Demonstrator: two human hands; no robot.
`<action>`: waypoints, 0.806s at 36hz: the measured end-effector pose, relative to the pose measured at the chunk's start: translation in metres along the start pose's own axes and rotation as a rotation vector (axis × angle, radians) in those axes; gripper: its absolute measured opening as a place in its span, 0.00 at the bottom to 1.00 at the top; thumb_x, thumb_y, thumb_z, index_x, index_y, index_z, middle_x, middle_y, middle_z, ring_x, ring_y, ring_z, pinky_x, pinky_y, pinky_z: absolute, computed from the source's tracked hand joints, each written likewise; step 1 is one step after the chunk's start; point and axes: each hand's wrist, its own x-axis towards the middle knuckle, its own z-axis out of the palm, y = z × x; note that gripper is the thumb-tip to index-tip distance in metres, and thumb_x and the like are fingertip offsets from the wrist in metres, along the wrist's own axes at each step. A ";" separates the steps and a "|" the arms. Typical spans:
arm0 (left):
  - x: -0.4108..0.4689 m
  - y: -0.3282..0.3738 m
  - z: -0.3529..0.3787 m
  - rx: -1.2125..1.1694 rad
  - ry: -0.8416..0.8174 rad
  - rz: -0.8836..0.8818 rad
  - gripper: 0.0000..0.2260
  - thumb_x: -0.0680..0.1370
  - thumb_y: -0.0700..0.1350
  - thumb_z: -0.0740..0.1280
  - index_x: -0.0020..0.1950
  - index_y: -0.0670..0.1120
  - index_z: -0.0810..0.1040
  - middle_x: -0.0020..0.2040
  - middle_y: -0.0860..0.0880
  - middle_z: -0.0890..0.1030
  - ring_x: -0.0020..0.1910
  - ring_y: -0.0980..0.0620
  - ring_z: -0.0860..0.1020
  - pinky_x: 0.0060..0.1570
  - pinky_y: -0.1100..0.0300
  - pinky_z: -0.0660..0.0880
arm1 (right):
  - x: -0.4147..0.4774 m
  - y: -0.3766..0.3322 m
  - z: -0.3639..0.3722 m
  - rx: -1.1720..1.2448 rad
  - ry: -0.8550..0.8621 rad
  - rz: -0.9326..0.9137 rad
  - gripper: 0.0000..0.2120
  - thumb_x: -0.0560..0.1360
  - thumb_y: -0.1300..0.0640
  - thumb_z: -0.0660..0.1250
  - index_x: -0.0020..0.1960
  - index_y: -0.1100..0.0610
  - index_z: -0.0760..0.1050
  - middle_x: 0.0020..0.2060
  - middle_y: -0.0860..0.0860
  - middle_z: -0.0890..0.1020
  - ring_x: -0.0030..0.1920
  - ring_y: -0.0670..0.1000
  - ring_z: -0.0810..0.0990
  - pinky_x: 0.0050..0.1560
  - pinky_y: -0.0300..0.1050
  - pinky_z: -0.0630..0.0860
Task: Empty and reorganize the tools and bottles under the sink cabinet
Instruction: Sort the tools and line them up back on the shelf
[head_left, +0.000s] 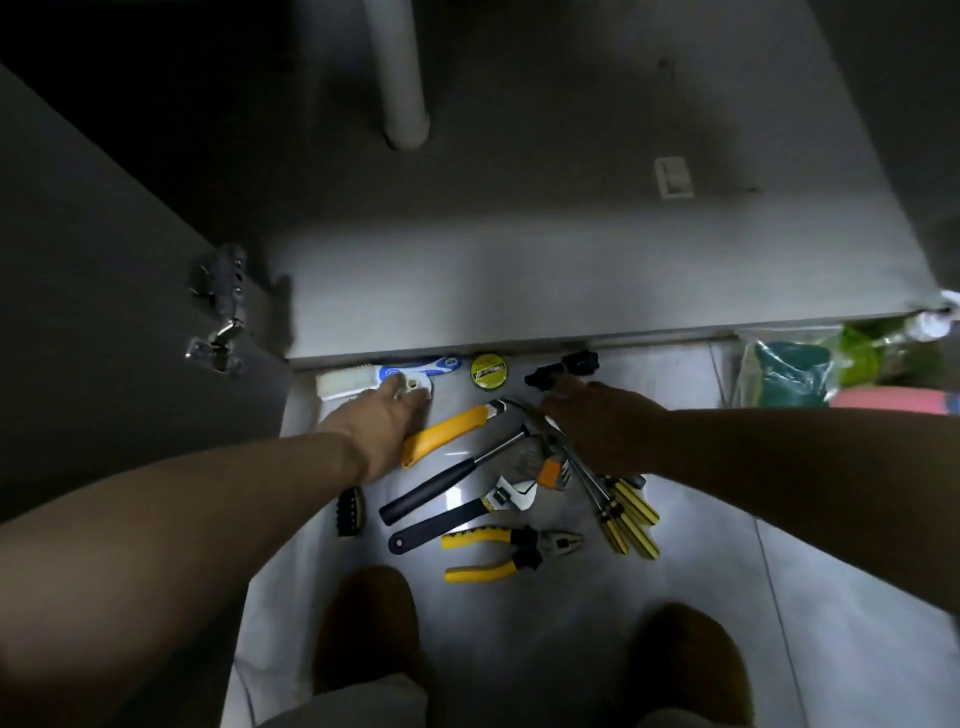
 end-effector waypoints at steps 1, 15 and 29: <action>0.003 -0.002 0.005 -0.029 0.055 0.005 0.34 0.76 0.39 0.65 0.79 0.56 0.58 0.79 0.44 0.58 0.67 0.39 0.75 0.58 0.51 0.74 | 0.003 0.000 0.005 -0.004 0.035 0.009 0.23 0.79 0.58 0.65 0.73 0.55 0.66 0.70 0.60 0.66 0.58 0.60 0.77 0.56 0.55 0.78; 0.018 0.009 0.003 -0.237 0.340 -0.006 0.10 0.75 0.35 0.68 0.55 0.44 0.75 0.52 0.39 0.74 0.45 0.35 0.79 0.43 0.48 0.76 | -0.009 0.028 0.028 0.220 0.242 0.117 0.17 0.78 0.58 0.67 0.67 0.55 0.71 0.63 0.57 0.68 0.46 0.62 0.81 0.51 0.56 0.81; 0.007 0.089 0.000 -0.493 0.379 0.249 0.04 0.79 0.52 0.66 0.51 0.56 0.72 0.45 0.56 0.79 0.42 0.51 0.79 0.41 0.55 0.75 | -0.033 0.096 0.047 0.626 0.573 0.536 0.02 0.76 0.59 0.72 0.45 0.56 0.84 0.49 0.56 0.79 0.47 0.57 0.81 0.50 0.47 0.78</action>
